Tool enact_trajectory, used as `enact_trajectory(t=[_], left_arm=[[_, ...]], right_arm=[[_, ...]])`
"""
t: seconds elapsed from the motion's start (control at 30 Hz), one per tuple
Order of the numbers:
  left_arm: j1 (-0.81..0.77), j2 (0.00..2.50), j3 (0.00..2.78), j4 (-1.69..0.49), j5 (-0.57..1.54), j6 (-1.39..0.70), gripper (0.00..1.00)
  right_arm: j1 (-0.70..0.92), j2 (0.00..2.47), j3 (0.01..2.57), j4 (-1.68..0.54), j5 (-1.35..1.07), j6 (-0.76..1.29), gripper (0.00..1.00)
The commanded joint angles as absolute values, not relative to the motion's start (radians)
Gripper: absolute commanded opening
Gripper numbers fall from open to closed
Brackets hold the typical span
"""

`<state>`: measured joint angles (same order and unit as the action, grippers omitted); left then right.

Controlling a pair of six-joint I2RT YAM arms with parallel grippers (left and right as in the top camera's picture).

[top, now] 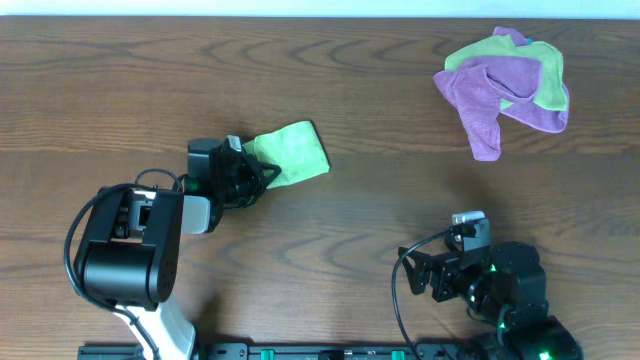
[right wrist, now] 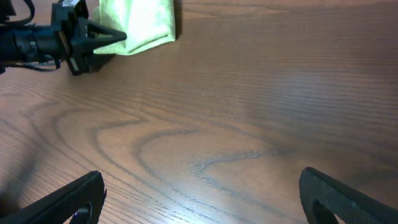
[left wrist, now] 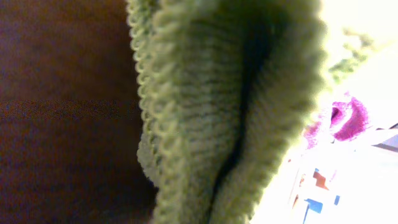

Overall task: Fold the cloth
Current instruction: 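Grasp the folded green cloth with the left gripper and lift it, then carry the green cloth to the top left and lower it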

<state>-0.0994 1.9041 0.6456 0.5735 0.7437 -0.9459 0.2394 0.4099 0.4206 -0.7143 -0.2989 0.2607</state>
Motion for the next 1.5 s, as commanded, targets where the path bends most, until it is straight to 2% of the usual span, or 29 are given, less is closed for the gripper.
enact_trajectory(t=[0.0,0.1,0.3,0.57,1.1,1.47], left_arm=[[-0.084,1.906,0.744,0.568,0.79,-0.939,0.06],[-0.052,1.897,0.86,0.499,0.802,-0.943,0.05],[0.033,1.896,1.162,0.204,0.739,-0.9,0.06],[0.072,1.896,1.49,-0.14,0.344,-0.781,0.06],[0.097,2.045,1.623,-0.128,0.02,-0.683,0.06],[0.103,2.127,1.623,-0.139,-0.01,-0.684,0.06]], right_arm=[[0.229,0.404,0.414,-0.715,-0.307,0.276,0.99],[0.229,0.404,0.414,-0.715,-0.307,0.276,0.99],[0.229,0.404,0.414,-0.715,-0.307,0.276,0.99],[0.229,0.404,0.414,-0.715,-0.307,0.276,0.99],[0.229,0.404,0.414,-0.715,-0.307,0.276,0.99],[0.229,0.404,0.414,-0.715,-0.307,0.276,0.99]])
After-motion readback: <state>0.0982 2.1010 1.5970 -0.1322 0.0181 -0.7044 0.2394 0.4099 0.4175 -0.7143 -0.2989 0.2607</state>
